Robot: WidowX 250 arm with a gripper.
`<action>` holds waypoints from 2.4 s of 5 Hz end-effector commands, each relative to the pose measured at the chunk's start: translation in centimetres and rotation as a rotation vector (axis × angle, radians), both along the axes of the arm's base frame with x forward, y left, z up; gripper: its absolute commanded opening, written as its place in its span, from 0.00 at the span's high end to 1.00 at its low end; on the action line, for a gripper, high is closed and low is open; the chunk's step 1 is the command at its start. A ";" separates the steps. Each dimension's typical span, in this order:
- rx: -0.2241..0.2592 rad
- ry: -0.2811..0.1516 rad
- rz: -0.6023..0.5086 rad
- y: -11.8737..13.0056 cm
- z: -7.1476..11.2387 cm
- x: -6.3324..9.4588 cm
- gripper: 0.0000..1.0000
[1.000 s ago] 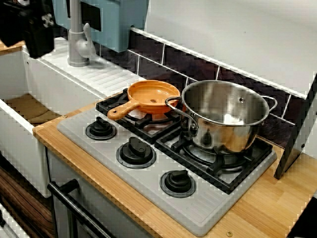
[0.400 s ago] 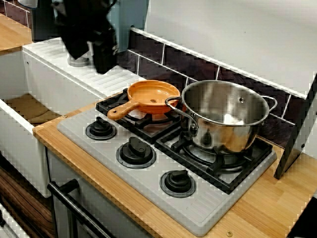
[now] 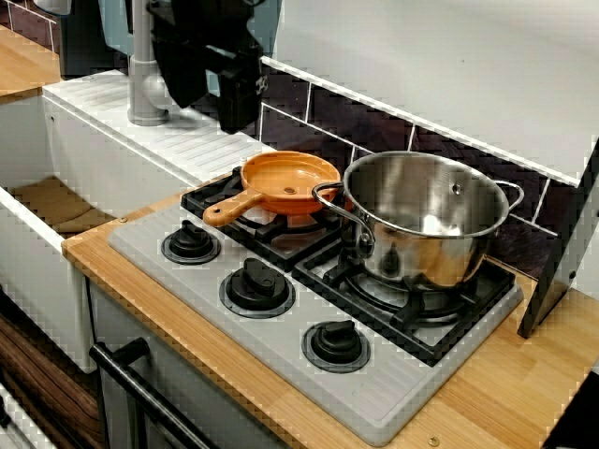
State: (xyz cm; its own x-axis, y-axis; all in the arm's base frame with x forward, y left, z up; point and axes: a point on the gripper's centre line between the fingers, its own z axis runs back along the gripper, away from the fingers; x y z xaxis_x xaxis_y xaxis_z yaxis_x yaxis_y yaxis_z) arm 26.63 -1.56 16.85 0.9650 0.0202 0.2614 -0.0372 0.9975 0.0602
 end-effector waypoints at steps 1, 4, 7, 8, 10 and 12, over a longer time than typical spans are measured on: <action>-0.004 -0.038 -0.001 0.1 1.4 0.6 0.00; 0.024 0.028 0.015 -0.8 -4.5 3.9 0.00; 0.052 0.034 0.014 -0.6 -7.5 4.6 0.00; 0.053 0.043 0.014 -0.2 -8.2 4.3 0.00; 0.066 0.049 0.001 -0.1 -8.7 3.2 0.00; 0.079 0.041 0.017 0.3 -9.4 2.9 0.00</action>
